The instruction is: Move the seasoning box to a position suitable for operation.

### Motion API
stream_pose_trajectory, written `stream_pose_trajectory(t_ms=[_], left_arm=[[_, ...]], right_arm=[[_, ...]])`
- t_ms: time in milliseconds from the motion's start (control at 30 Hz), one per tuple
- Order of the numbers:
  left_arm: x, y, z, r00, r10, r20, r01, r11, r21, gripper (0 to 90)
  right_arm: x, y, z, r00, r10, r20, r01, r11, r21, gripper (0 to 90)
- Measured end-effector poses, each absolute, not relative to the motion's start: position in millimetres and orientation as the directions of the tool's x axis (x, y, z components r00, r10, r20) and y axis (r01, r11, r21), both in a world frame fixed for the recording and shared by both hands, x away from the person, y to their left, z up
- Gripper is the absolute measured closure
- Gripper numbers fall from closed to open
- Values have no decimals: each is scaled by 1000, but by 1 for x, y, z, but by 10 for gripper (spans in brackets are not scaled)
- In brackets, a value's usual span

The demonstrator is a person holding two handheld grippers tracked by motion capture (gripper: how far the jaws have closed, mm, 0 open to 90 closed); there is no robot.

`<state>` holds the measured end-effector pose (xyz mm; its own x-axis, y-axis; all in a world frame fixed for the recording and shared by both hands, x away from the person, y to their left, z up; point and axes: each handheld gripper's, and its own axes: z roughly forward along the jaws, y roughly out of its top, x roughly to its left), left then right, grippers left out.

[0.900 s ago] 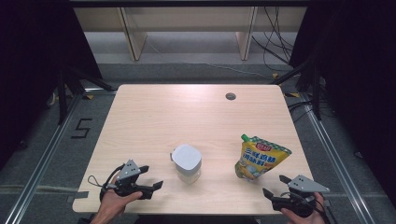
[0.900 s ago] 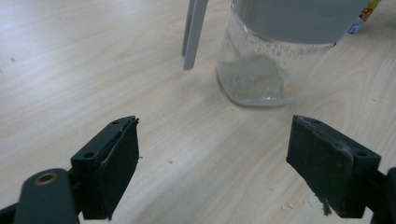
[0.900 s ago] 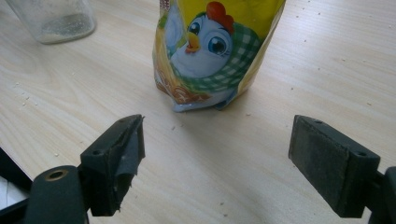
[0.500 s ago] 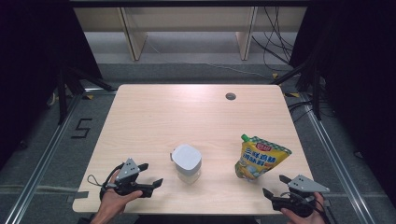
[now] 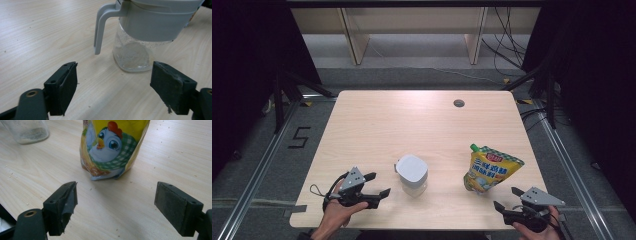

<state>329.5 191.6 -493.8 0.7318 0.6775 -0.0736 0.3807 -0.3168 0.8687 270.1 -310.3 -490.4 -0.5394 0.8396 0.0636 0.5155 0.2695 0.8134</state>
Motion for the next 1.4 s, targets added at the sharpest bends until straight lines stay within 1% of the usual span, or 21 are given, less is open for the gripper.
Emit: stream_pose_trajectory(t_ms=[33, 100, 200, 233, 300, 433, 500, 567, 600, 633, 667, 800, 833, 900, 933, 967, 1000, 1067, 1267, 1333, 1400], left_arm=[[330, 190, -494, 723, 685, -91, 396, -304, 866, 210], [336, 191, -495, 742, 666, -80, 374, -311, 874, 230], [342, 188, -494, 755, 651, -74, 353, -308, 884, 272], [342, 186, -495, 750, 656, -87, 364, -300, 882, 293], [347, 183, -496, 776, 629, -50, 324, -329, 887, 297], [355, 175, -496, 768, 638, -65, 340, -319, 885, 311], [361, 173, -497, 761, 647, -47, 331, -325, 886, 323], [368, 173, -499, 757, 651, -50, 331, -317, 889, 352], [371, 174, -500, 751, 658, -56, 339, -312, 887, 365], [373, 174, -500, 749, 660, -50, 338, -316, 886, 385], [376, 175, -500, 760, 649, -36, 319, -324, 891, 395], [382, 172, -501, 764, 644, -39, 318, -324, 891, 420], [382, 170, -500, 766, 642, -40, 319, -326, 890, 430], [384, 166, -500, 771, 636, -30, 308, -331, 892, 447], [386, 165, -499, 779, 627, -20, 296, -340, 893, 467], [386, 163, -500, 770, 637, -38, 312, -324, 893, 487], [387, 162, -500, 774, 634, -15, 296, -341, 892, 505], [387, 159, -500, 776, 631, -13, 296, -345, 891, 551], [391, 154, -499, 802, 597, 22, 256, -377, 890, 692], [389, 153, -500, 791, 611, 22, 263, -372, 890, 728], [391, 156, -499, 797, 603, 31, 255, -382, 888, 758]], right_arm=[[272, -312, -491, -552, 832, 45, 500, 287, 817, 193], [270, -310, -490, -538, 840, 70, 519, 265, 813, 192], [272, -312, -490, -558, 829, 51, 495, 283, 822, 192], [269, -309, -490, -534, 842, 79, 528, 259, 809, 191], [270, -310, -490, -546, 837, 46, 500, 281, 819, 191], [272, -311, -490, -558, 829, 34, 485, 293, 824, 190], [271, -310, -490, -558, 828, 41, 494, 292, 819, 190], [270, -310, -490, -552, 833, 45, 496, 284, 820, 191], [272, -311, -490, -560, 828, 14, 475, 307, 825, 190], [271, -310, -490, -560, 828, 40, 494, 294, 818, 190], [271, -310, -490, -562, 826, 40, 492, 295, 819, 190], [272, -310, -490, -563, 826, 40, 493, 297, 818, 190], [270, -308, -490, -546, 835, 69, 521, 274, 808, 190], [272, -310, -490, -566, 824, 34, 490, 303, 817, 190], [272, -310, -490, -566, 824, 30, 488, 305, 818, 191], [272, -310, -490, -565, 825, 34, 490, 302, 818, 190], [272, -310, -490, -565, 824, 36, 491, 301, 818, 190], [270, -308, -490, -550, 833, 65, 518, 278, 809, 190], [272, -311, -490, -568, 823, 8, 473, 318, 822, 192], [271, -309, -491, -568, 821, 48, 498, 297, 815, 192], [272, -310, -491, -569, 821, 41, 495, 302, 815, 192]])
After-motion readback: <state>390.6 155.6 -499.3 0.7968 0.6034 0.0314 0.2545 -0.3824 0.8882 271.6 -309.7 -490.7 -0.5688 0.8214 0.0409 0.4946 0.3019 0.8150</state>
